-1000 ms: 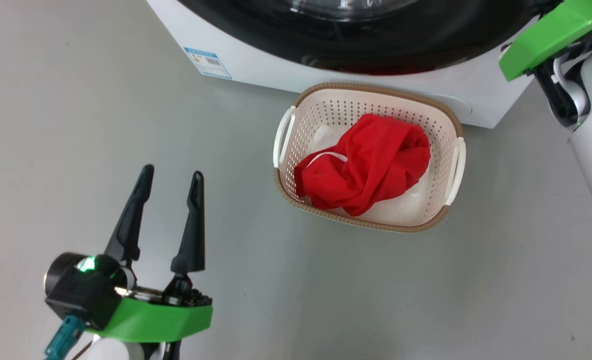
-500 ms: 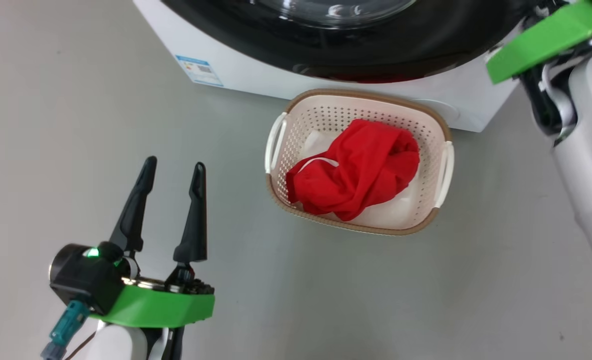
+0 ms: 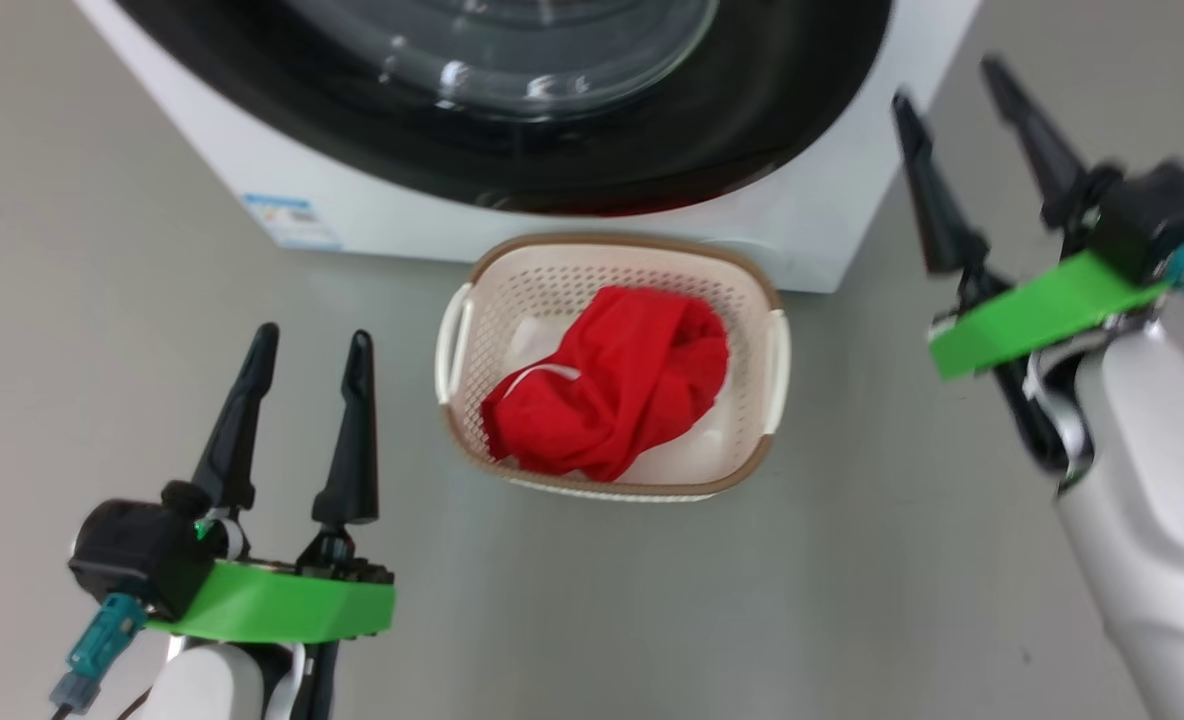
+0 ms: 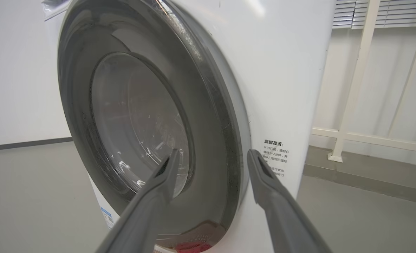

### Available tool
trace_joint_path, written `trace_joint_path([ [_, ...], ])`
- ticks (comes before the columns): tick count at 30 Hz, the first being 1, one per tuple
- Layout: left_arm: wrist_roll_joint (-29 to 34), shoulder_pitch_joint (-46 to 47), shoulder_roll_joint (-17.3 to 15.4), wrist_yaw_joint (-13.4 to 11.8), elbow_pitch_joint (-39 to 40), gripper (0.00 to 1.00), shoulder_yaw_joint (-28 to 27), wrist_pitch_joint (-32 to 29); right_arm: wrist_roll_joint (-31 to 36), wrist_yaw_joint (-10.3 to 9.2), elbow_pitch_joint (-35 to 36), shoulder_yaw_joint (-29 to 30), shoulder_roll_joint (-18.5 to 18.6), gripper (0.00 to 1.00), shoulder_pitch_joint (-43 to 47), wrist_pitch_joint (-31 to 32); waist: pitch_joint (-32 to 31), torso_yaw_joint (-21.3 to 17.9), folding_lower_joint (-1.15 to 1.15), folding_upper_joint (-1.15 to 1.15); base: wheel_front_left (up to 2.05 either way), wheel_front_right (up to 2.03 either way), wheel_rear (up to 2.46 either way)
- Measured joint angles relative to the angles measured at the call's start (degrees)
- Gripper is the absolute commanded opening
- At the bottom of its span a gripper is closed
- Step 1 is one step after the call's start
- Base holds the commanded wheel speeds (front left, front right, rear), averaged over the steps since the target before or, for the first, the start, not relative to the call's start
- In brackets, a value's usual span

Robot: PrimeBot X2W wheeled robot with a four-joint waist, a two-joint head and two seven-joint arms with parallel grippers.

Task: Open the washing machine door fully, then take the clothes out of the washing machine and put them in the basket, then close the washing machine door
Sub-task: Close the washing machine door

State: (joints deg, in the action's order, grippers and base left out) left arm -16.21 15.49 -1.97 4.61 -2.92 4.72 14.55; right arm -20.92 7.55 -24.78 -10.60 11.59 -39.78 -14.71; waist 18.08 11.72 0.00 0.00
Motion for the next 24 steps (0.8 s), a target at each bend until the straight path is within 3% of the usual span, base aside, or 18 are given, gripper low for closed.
trace_joint_path([
  [14, 1.0, -5.1, 0.0, 2.0, -1.6, 1.0, -4.9, 0.0, 6.9, 0.0, 6.0, 4.9, -3.6, 1.0, 18.6, 0.0, -7.3, -8.6, 0.0, 0.0, 0.0, 0.0, 0.0],
  [24, 2.8, -10.0, -0.2, 2.5, -1.7, 1.0, -6.7, 0.0, 7.4, 0.0, 10.7, 8.5, -6.2, 1.0, 25.9, 0.0, -13.5, -13.0, 0.0, 0.0, 0.0, 0.0, 0.0],
])
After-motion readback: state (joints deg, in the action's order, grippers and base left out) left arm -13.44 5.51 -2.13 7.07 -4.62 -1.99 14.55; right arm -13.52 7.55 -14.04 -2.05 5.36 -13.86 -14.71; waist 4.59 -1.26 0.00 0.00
